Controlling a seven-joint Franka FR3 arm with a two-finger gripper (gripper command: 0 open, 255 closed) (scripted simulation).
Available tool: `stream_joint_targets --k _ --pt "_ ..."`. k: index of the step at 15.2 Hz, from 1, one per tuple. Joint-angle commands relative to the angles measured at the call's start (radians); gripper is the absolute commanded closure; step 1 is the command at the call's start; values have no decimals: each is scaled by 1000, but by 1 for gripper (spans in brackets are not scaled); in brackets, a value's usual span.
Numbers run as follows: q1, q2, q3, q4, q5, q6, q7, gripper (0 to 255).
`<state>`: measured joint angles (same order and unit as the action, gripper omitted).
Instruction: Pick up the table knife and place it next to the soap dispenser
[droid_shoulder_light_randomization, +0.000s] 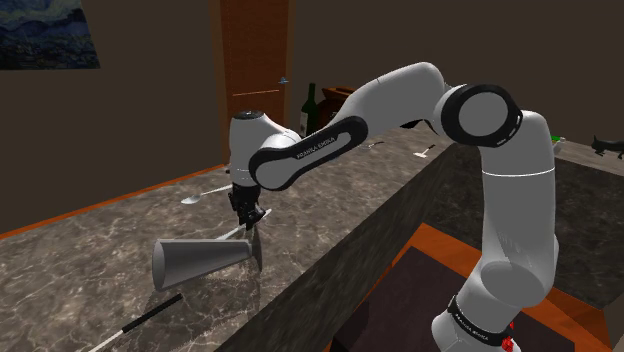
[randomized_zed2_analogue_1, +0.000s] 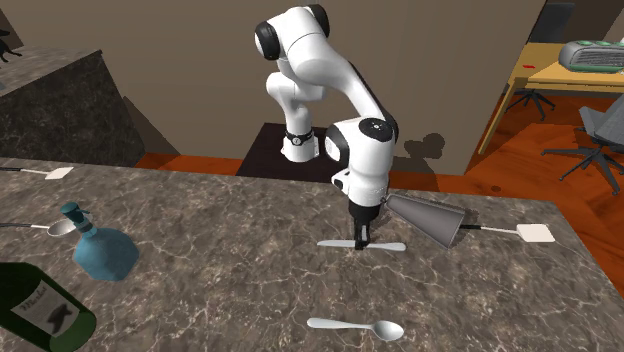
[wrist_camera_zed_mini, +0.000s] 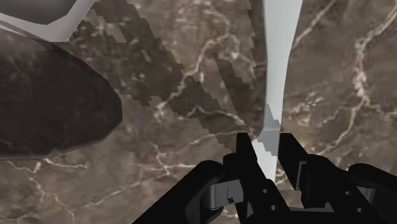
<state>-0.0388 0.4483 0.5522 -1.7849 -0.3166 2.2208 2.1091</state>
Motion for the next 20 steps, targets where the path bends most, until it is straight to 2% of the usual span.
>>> stream_joint_targets --k 1,6,20 --pt "-1 2 -2 0 -1 3 0 255" --pt "-1 2 -1 0 -1 4 0 255" --pt "-20 -78 31 83 61 -148 -43 255"
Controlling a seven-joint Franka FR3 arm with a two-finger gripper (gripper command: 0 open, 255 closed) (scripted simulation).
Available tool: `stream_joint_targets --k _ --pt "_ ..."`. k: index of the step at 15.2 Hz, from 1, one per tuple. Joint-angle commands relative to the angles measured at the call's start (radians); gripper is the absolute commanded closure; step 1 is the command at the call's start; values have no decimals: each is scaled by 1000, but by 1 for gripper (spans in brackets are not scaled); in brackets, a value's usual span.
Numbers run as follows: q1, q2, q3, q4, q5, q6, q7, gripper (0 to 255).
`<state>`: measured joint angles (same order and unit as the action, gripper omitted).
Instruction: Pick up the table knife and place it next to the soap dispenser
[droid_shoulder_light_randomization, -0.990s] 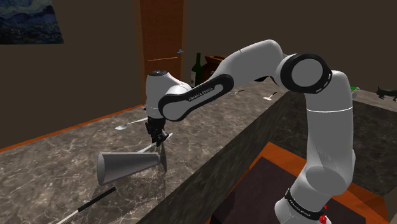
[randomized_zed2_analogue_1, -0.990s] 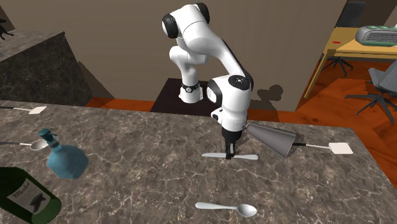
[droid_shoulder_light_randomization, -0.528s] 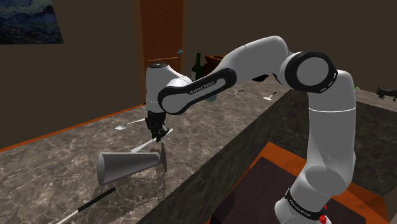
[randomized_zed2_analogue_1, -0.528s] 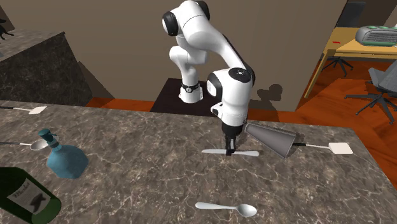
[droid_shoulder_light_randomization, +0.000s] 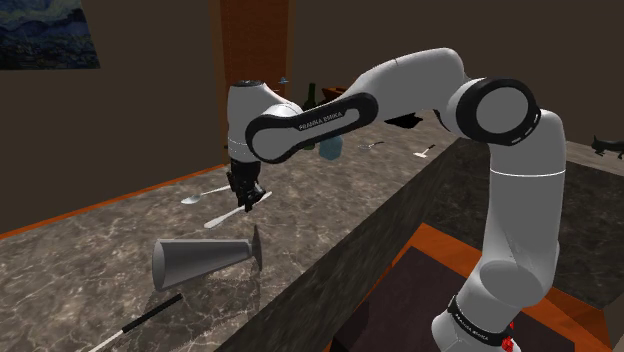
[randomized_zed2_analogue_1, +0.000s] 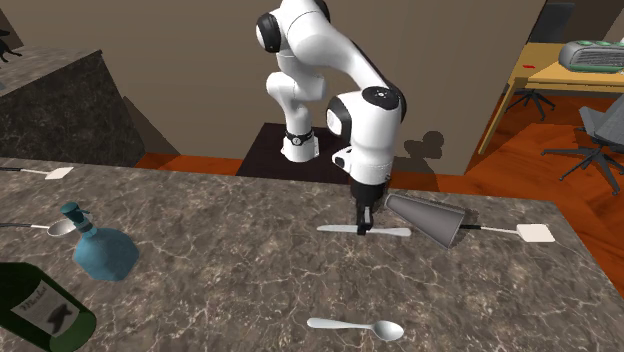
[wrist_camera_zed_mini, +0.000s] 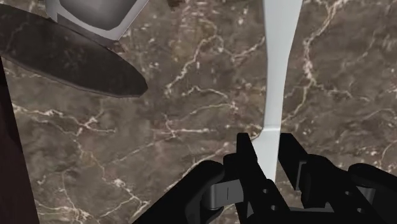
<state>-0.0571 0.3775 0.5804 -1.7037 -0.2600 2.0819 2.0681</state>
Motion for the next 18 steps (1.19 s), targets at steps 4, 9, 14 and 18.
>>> stream_joint_targets --k 4,9,14,18 --pt "-3 -24 9 35 18 -55 -11 255" --pt "-4 -40 15 82 32 -115 -21 255" --pt "-2 -50 19 136 41 -178 -30 255" --pt "2 -54 22 186 45 -229 -35 255"
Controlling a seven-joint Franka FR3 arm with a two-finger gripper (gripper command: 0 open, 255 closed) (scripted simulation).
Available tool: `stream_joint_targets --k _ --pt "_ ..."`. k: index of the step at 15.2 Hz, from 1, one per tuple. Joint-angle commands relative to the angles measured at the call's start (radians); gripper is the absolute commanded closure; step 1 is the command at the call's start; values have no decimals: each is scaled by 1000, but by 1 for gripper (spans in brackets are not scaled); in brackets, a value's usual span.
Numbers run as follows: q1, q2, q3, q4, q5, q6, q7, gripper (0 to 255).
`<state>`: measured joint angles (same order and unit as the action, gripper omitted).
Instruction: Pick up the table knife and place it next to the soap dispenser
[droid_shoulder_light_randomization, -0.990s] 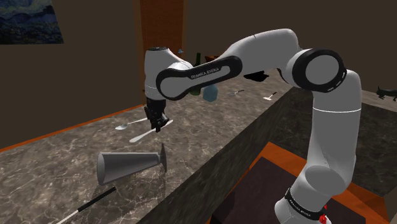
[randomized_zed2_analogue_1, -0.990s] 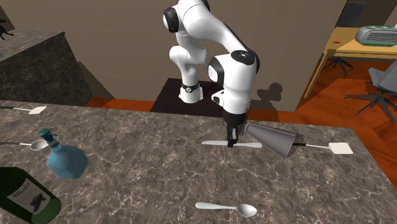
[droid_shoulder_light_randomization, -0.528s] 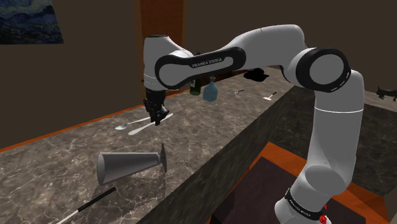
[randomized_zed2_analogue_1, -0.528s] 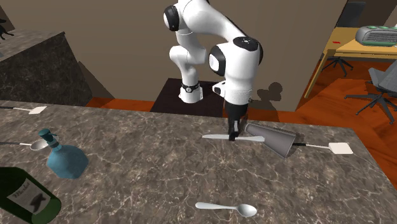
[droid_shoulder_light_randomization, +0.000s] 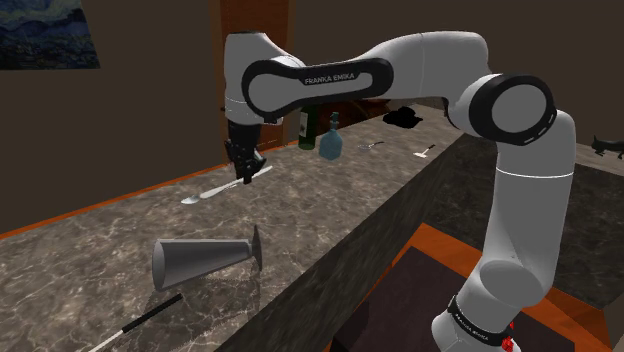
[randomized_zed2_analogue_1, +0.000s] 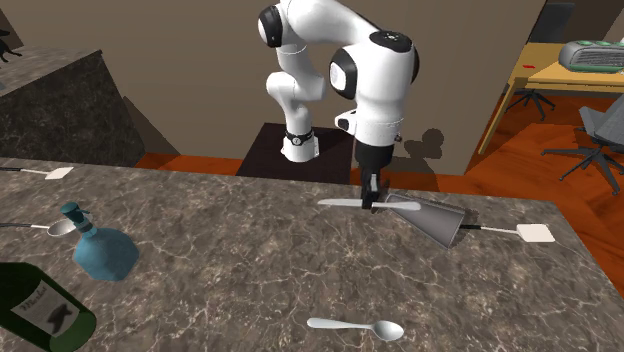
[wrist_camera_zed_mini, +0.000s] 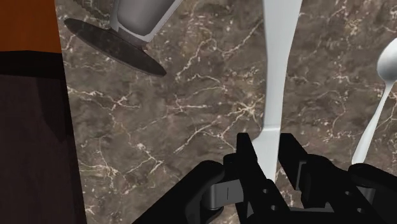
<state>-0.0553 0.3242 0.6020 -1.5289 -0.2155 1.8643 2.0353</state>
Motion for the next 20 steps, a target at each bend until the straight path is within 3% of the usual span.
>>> stream_joint_targets --k 1,20 --pt "2 -1 1 24 2 -25 -3 255" --pt "66 57 5 365 -27 -312 -9 255"
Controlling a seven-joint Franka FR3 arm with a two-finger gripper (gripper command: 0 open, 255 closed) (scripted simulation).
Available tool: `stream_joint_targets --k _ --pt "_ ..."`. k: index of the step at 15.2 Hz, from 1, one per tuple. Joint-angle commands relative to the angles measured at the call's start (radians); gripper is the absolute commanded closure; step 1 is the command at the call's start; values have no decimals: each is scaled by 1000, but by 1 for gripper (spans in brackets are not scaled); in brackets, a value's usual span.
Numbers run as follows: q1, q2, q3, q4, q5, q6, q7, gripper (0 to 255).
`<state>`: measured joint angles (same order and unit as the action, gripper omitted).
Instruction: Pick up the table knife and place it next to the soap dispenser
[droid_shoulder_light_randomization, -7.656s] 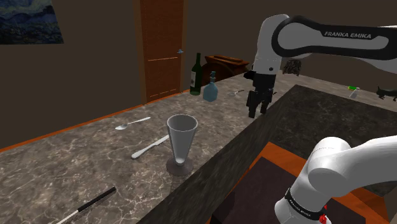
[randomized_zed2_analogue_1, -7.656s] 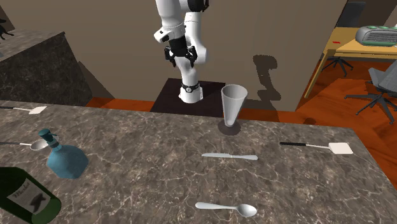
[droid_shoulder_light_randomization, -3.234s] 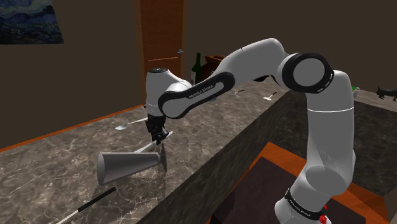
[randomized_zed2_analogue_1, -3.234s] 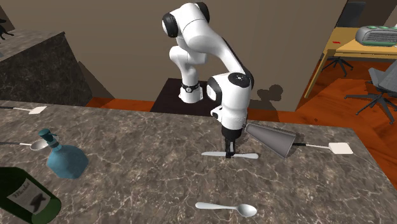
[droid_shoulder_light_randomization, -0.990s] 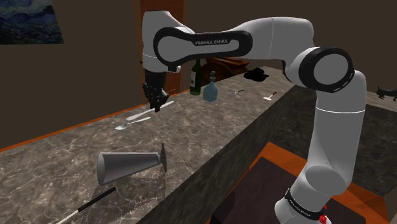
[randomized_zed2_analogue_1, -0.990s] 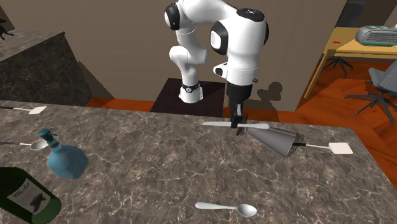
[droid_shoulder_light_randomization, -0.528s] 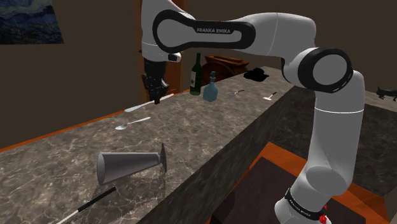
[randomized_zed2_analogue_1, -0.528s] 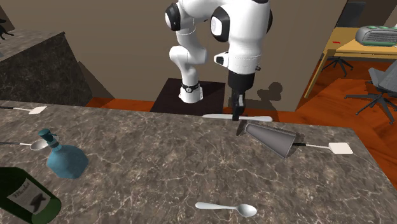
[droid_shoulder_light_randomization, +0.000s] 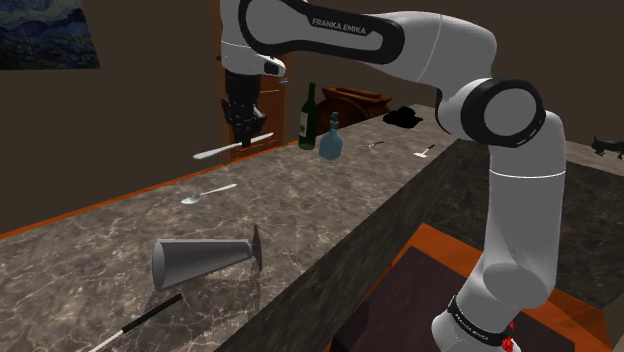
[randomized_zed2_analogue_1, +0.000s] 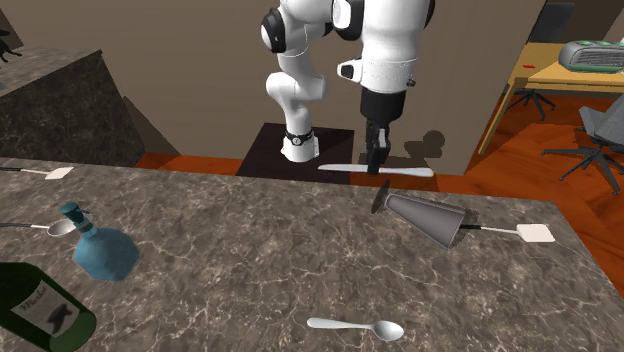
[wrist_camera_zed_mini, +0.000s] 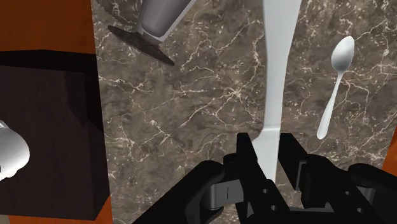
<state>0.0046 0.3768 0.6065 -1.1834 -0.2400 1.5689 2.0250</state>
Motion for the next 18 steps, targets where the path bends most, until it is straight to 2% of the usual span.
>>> stream_joint_targets --k 1,5,11,18 --pt "12 12 0 45 -7 -34 1 255" --pt "43 46 -3 148 -27 -105 1 255" --pt "-110 -44 -25 25 40 -56 -136 255" --pt "-242 -85 -68 -21 84 -36 -296 255"
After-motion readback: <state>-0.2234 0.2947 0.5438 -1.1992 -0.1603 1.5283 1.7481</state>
